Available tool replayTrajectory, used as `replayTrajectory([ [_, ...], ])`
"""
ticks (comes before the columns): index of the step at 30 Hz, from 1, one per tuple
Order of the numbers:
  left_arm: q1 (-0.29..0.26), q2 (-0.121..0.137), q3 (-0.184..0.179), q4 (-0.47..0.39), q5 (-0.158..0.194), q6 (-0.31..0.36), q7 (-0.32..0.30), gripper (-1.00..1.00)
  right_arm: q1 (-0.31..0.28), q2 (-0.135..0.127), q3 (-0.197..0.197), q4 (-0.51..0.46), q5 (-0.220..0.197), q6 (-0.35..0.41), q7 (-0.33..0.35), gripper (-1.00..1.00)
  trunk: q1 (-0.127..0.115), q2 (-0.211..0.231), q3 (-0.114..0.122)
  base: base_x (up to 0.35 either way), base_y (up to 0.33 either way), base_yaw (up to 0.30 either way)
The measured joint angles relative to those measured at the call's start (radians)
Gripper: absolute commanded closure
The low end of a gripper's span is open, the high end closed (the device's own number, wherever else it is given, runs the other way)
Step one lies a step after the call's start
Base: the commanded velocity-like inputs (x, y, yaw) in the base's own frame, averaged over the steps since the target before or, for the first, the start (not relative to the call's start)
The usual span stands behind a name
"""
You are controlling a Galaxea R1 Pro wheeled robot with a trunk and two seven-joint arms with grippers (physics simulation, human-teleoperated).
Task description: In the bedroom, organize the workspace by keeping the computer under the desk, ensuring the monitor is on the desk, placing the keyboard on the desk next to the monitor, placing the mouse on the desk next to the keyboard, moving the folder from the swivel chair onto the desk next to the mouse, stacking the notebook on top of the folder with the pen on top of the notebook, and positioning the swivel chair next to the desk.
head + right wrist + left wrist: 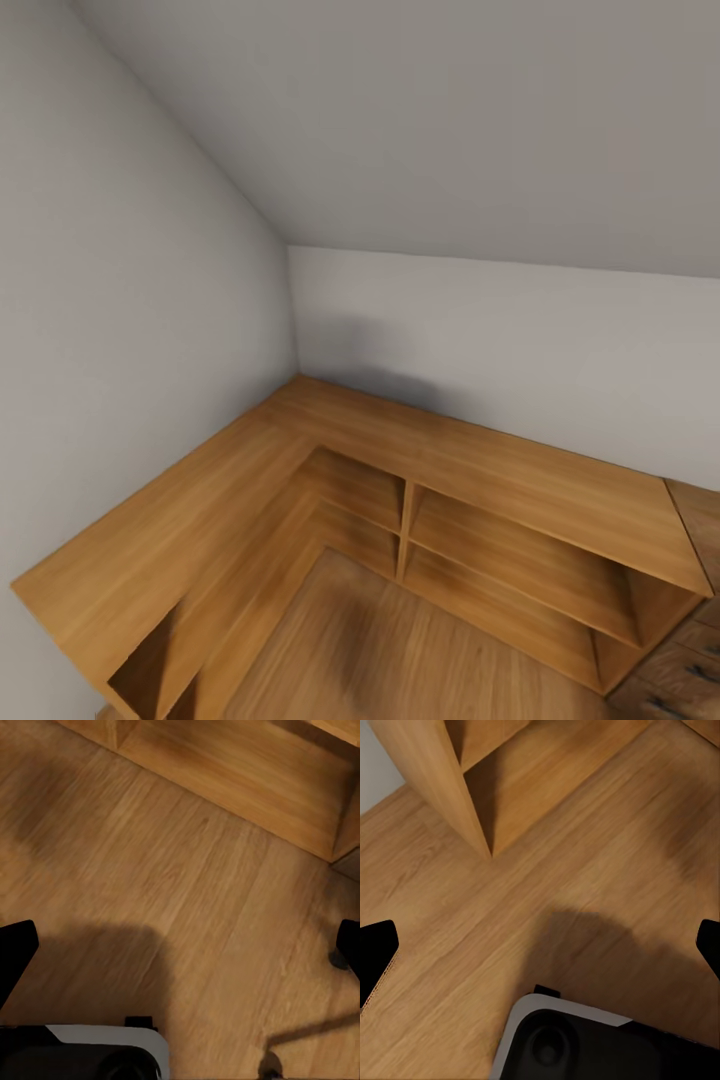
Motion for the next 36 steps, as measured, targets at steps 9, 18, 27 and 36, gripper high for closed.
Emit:
replayTrajectory([
  [9,0.0,0.0,0.0,0.0,0.0,0.0,0.0,-1.0,0.0,-0.001,0.0,0.0,0.0,0.0,0.0,-1.0,0.0,0.0,0.0,0.112,0.086,-0.121],
  [18,0.0,0.0,0.0,0.0,0.0,0.0,0.0,-1.0,0.0,-0.001,-0.001,0.0,0.0,-0.001,0.0,-1.0,0.0,0.0,0.0,0.007,0.005,-0.249],
  [27,0.0,0.0,0.001,0.0,0.0,0.0,0.0,-1.0,0.0,-0.001,-0.001,0.0,0.0,-0.001,-0.001,-1.0,0.0,0.0,0.0,0.0,0.0,-0.258],
  [36,0.0,0.0,0.001,0.0,0.0,-0.001,0.0,-1.0,0.0,-0.001,-0.001,0.0,0.0,0.0,0.0,-1.0,0.0,0.0,0.0,0.0,0.0,-0.259],
])
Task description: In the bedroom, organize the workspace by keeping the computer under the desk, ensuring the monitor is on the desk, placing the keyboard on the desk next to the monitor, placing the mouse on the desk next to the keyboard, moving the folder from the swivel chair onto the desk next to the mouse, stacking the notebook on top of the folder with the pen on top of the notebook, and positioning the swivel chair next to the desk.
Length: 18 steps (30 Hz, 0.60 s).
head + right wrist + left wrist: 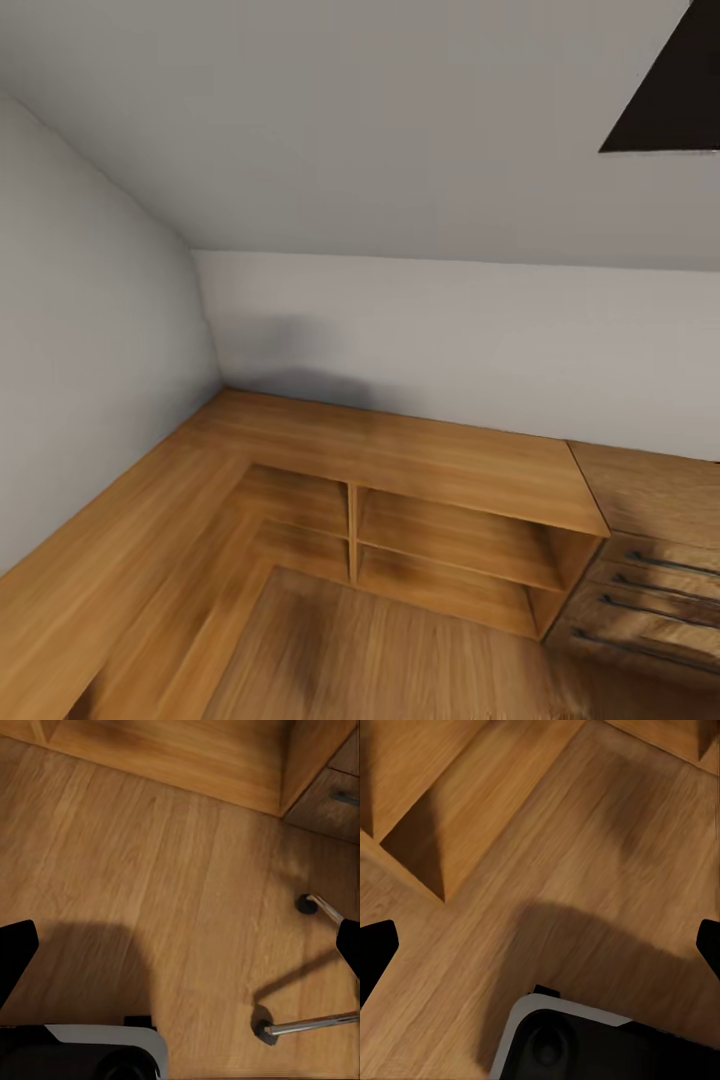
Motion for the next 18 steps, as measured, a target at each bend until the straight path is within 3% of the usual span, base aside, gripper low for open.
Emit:
replayTrajectory([
  [12,0.0,0.0,0.001,0.0,0.0,0.0,0.0,-1.0,0.0,0.0,0.0,0.0,0.0,0.0,0.0,-1.0,0.0,0.0,-0.004,0.0,0.007,-0.258],
  [18,0.0,0.0,0.001,0.0,0.0,-0.001,0.0,-1.0,0.0,0.0,0.0,0.0,-0.001,0.0,0.0,-1.0,0.0,0.0,-0.009,0.0,0.192,-0.231],
])
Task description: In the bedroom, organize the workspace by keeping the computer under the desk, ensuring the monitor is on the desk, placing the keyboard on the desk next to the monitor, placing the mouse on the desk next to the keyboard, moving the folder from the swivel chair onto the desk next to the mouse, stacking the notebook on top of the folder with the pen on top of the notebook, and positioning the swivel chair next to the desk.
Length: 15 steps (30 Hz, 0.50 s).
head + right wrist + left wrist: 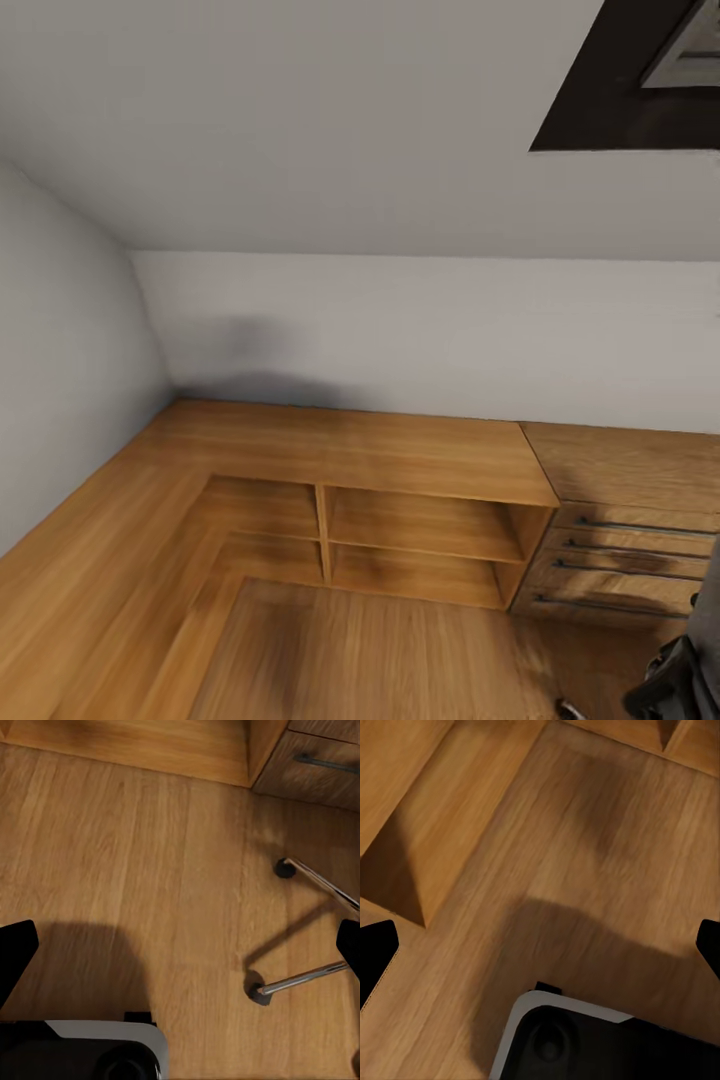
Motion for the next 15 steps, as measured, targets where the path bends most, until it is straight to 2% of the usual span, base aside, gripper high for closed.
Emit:
replayTrajectory([
  [6,0.0,0.0,0.0,0.0,0.0,0.0,0.0,-1.0,0.0,0.0,0.0,-0.001,-0.003,0.0,0.0,-1.0,0.0,0.0,-0.006,0.0,0.194,-0.191],
  [15,0.0,0.0,-0.001,0.0,0.0,0.001,0.0,-1.0,0.0,0.0,-0.001,-0.001,-0.005,-0.002,-0.001,-1.0,0.0,0.0,-0.015,0.0,0.022,-0.201],
])
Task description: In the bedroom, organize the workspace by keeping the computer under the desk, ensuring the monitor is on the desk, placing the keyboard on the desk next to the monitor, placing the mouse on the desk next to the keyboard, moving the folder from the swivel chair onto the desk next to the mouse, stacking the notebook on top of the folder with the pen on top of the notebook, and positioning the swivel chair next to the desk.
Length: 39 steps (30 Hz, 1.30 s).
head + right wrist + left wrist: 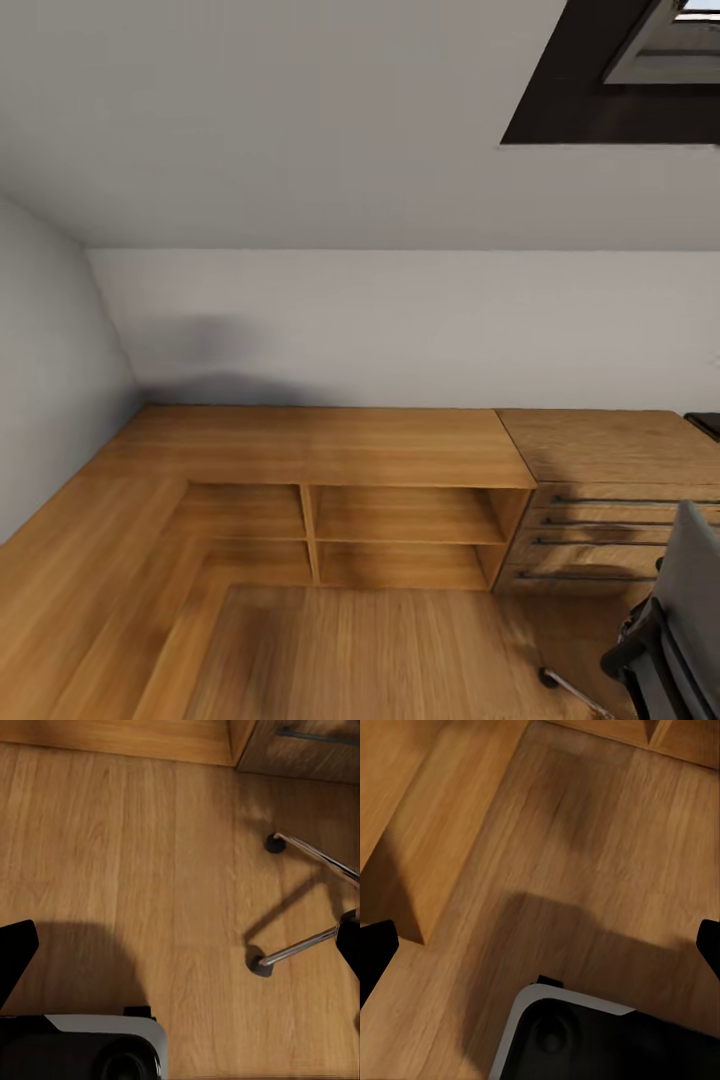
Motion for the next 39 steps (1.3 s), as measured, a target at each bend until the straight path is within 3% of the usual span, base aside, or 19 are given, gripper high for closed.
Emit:
replayTrajectory([
  [14,0.0,-0.001,0.001,0.0,-0.001,0.0,0.0,-1.0,0.0,0.001,0.0,0.0,0.0,0.0,0.0,-1.0,0.0,0.0,-0.006,0.0,0.001,-0.235],
  [26,0.0,-0.001,0.0,0.0,-0.001,0.0,0.0,-1.0,0.0,0.001,0.0,0.0,0.0,0.001,0.0,-1.0,0.0,0.0,-0.006,0.0,0.0,-0.061],
  [39,0.0,-0.001,-0.001,0.0,-0.001,0.001,0.0,-1.0,0.0,0.0,0.0,0.0,0.001,0.004,0.0,-1.0,0.0,0.0,-0.006,0.0,0.0,-0.229],
])
